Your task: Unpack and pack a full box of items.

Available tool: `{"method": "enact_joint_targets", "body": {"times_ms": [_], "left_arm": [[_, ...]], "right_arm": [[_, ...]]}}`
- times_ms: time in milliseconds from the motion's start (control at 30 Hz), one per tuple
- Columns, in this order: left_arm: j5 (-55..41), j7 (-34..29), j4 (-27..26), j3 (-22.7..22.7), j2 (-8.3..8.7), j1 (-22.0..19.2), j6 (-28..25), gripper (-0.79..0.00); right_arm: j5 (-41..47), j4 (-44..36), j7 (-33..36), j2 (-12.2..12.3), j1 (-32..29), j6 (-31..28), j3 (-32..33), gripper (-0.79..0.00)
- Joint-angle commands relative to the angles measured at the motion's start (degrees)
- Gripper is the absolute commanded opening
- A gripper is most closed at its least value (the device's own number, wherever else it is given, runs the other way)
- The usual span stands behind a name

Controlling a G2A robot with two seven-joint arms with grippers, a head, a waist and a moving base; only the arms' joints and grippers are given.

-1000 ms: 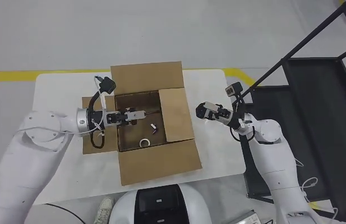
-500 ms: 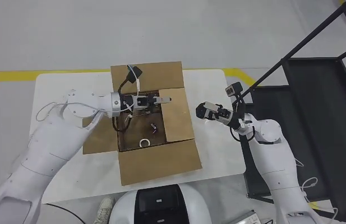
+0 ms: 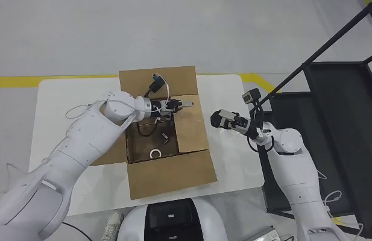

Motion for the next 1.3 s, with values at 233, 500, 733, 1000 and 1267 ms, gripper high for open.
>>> {"method": "enact_joint_targets", "body": {"times_ms": [233,500,733,1000,1267], "left_arm": [[-0.4,2.8,-1.6,-1.6,-2.04,0.2,-9.5,0.000],[-0.8,-4.0,-11.0,-6.8,-0.65,0.1,-12.7,0.000],[-1.7,-6.8,-9.0,-2.5,-4.17,-3.6,-9.6,0.000],[-2.9,-2.8,-0.7,2.7,-10.50,-6.5,-13.8,0.000],[1.6,-3.8,2.1,-2.3,-7.46,-2.3,-18.0,0.000]], "right_arm": [[0.0,0.0,0.0,0.0,0.0,0.0,0.0,0.000],[0.0,0.0,0.0,0.0,0.0,0.0,0.0,0.000],[2.8,-3.9,4.6,1.0,-5.7,-4.6,4.2,0.000],[6.0,-9.4,7.2,1.5,-9.6,-4.1,4.3,0.000],[5.6,-7.0,6.6,1.8,-4.9,-2.0,1.9,0.000]]}}
